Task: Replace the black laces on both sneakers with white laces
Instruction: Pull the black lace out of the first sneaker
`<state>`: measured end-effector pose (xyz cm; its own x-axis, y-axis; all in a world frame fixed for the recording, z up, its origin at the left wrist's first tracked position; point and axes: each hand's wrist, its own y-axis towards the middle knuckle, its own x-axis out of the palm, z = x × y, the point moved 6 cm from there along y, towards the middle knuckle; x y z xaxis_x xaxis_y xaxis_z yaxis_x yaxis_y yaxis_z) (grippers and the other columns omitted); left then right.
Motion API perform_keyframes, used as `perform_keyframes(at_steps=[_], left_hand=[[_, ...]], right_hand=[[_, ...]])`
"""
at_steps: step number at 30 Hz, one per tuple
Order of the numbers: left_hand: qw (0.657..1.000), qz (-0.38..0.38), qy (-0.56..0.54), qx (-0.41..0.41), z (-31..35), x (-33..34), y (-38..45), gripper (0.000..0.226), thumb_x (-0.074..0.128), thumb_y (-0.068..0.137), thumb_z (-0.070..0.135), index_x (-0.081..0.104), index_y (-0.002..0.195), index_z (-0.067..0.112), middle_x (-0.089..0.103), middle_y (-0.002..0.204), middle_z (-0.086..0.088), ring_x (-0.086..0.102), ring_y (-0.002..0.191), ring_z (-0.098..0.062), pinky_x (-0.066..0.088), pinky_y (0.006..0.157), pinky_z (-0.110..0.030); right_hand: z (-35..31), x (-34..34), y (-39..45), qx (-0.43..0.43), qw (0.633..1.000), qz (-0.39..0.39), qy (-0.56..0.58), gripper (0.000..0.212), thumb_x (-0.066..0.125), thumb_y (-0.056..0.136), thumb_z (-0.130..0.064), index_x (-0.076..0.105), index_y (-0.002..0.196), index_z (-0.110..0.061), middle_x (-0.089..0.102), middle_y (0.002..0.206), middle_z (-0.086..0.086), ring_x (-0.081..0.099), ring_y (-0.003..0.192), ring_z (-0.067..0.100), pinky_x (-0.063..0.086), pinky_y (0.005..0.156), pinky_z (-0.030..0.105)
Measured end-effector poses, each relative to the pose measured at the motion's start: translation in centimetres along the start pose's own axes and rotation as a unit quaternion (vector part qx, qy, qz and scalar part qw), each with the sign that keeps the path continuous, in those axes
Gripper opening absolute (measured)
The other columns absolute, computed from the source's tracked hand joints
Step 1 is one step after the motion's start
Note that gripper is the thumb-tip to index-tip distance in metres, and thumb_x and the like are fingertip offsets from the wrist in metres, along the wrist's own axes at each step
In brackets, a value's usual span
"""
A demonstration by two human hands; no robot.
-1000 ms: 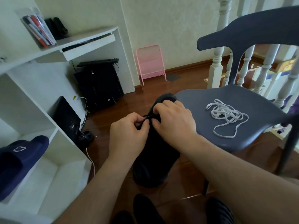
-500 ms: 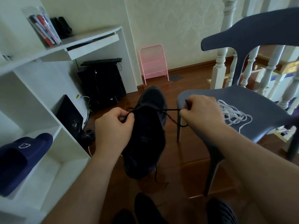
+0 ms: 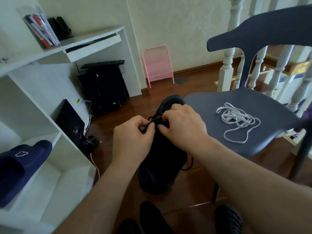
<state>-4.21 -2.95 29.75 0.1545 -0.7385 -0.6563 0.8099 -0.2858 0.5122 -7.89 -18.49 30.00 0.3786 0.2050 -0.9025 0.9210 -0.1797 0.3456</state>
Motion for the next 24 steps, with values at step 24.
perform_keyframes(at_steps=[24], left_hand=[[1.000,0.023,0.003,-0.016,-1.4,-1.3,0.3,0.018,0.075,0.095,0.033,0.072,0.077,0.029,0.065,0.065,0.015,0.064,0.077,0.001,0.048,0.065,-0.012]], right_hand=[[1.5,-0.8,-0.4,0.003,0.995,0.028,0.097,0.013,0.064,0.093,-0.044,0.069,0.100,-0.034,0.053,0.088,-0.015,0.052,0.085,0.011,0.041,0.069,0.030]])
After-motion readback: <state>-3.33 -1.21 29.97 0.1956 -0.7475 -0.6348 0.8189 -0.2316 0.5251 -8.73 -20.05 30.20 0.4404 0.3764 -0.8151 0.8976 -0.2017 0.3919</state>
